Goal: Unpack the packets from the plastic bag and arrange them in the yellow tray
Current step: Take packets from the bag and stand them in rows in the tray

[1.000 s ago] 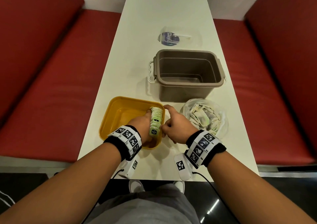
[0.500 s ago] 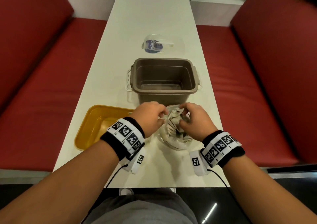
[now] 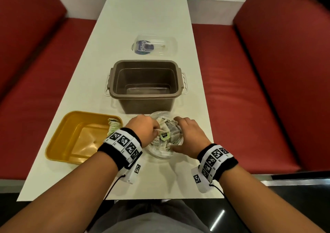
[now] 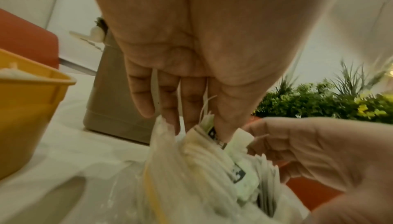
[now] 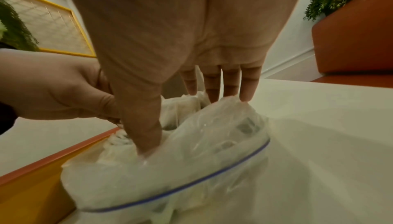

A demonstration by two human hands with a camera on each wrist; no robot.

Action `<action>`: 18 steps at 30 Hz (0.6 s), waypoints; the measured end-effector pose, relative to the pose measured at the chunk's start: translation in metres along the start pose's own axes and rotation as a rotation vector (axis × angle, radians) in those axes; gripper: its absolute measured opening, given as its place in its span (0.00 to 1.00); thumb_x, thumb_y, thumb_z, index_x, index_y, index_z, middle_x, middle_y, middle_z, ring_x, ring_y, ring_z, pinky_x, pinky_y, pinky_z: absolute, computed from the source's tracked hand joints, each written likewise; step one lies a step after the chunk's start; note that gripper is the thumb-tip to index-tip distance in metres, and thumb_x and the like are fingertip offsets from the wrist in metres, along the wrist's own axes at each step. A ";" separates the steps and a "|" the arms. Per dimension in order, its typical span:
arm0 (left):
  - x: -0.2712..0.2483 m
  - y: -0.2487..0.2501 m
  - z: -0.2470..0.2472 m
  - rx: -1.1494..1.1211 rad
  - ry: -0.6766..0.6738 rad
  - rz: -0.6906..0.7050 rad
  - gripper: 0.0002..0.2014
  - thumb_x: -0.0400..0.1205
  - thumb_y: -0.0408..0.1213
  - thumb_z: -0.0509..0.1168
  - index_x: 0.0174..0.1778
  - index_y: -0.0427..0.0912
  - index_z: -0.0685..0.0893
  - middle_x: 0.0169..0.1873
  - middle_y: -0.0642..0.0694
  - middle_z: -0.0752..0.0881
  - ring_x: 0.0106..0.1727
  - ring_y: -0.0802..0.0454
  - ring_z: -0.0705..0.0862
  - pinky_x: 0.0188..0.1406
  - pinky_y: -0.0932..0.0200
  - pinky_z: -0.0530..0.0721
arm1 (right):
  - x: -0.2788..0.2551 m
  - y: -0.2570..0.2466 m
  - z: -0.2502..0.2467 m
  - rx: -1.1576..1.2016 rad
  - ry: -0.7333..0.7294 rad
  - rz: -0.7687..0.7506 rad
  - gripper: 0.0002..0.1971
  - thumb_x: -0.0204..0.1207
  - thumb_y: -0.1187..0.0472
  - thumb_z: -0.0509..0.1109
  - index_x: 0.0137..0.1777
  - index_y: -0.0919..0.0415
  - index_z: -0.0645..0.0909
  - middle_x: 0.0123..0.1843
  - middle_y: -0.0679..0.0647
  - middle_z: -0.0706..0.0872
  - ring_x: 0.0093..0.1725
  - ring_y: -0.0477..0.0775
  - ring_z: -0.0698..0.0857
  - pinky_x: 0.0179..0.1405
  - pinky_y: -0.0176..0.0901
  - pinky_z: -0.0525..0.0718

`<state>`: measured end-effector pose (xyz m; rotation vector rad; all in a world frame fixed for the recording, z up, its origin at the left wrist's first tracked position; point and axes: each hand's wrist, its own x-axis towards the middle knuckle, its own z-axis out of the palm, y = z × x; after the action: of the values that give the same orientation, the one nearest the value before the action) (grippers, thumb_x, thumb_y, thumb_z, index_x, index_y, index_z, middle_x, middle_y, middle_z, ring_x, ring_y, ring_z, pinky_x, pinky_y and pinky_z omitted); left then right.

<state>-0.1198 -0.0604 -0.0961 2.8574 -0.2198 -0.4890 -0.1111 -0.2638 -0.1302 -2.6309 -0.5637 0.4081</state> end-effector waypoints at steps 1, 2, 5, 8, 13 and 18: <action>-0.002 0.000 -0.003 -0.030 0.031 0.007 0.10 0.82 0.47 0.65 0.55 0.54 0.89 0.48 0.49 0.90 0.55 0.46 0.84 0.53 0.54 0.83 | 0.001 0.001 -0.002 0.006 -0.006 -0.011 0.50 0.61 0.42 0.84 0.80 0.54 0.64 0.71 0.53 0.75 0.70 0.57 0.73 0.71 0.46 0.72; -0.003 0.000 -0.005 -0.058 0.069 0.017 0.11 0.82 0.47 0.65 0.57 0.55 0.89 0.49 0.50 0.90 0.55 0.47 0.85 0.54 0.54 0.83 | 0.002 0.002 -0.003 0.017 -0.009 -0.021 0.48 0.62 0.42 0.83 0.80 0.53 0.65 0.70 0.53 0.75 0.69 0.58 0.73 0.70 0.47 0.73; -0.008 0.005 -0.014 -0.067 0.145 0.050 0.12 0.83 0.47 0.65 0.60 0.57 0.87 0.53 0.52 0.89 0.55 0.50 0.85 0.56 0.53 0.83 | 0.006 0.003 -0.012 0.069 0.026 -0.068 0.43 0.64 0.39 0.80 0.77 0.51 0.70 0.68 0.53 0.77 0.68 0.57 0.75 0.69 0.49 0.74; -0.012 0.016 -0.025 -0.027 0.129 0.115 0.11 0.81 0.47 0.67 0.58 0.59 0.87 0.51 0.53 0.89 0.53 0.51 0.85 0.55 0.50 0.83 | 0.010 -0.003 -0.022 0.153 0.080 -0.169 0.36 0.65 0.45 0.82 0.73 0.50 0.76 0.66 0.50 0.80 0.66 0.54 0.76 0.67 0.48 0.76; -0.015 0.034 -0.034 -0.253 0.214 0.175 0.05 0.74 0.44 0.76 0.45 0.54 0.89 0.36 0.57 0.87 0.38 0.60 0.83 0.45 0.58 0.83 | 0.009 -0.013 -0.028 0.344 0.014 -0.216 0.10 0.71 0.61 0.79 0.50 0.53 0.85 0.42 0.47 0.89 0.41 0.49 0.86 0.43 0.42 0.83; -0.006 0.027 -0.015 -0.360 0.192 0.018 0.07 0.75 0.40 0.77 0.47 0.49 0.89 0.38 0.55 0.89 0.41 0.58 0.87 0.50 0.59 0.85 | 0.015 -0.002 -0.016 0.344 -0.005 -0.029 0.10 0.73 0.58 0.77 0.35 0.53 0.78 0.32 0.49 0.89 0.35 0.49 0.87 0.37 0.45 0.84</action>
<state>-0.1236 -0.0817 -0.0740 2.5249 -0.1095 -0.2200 -0.0928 -0.2611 -0.1182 -2.2912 -0.4849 0.4580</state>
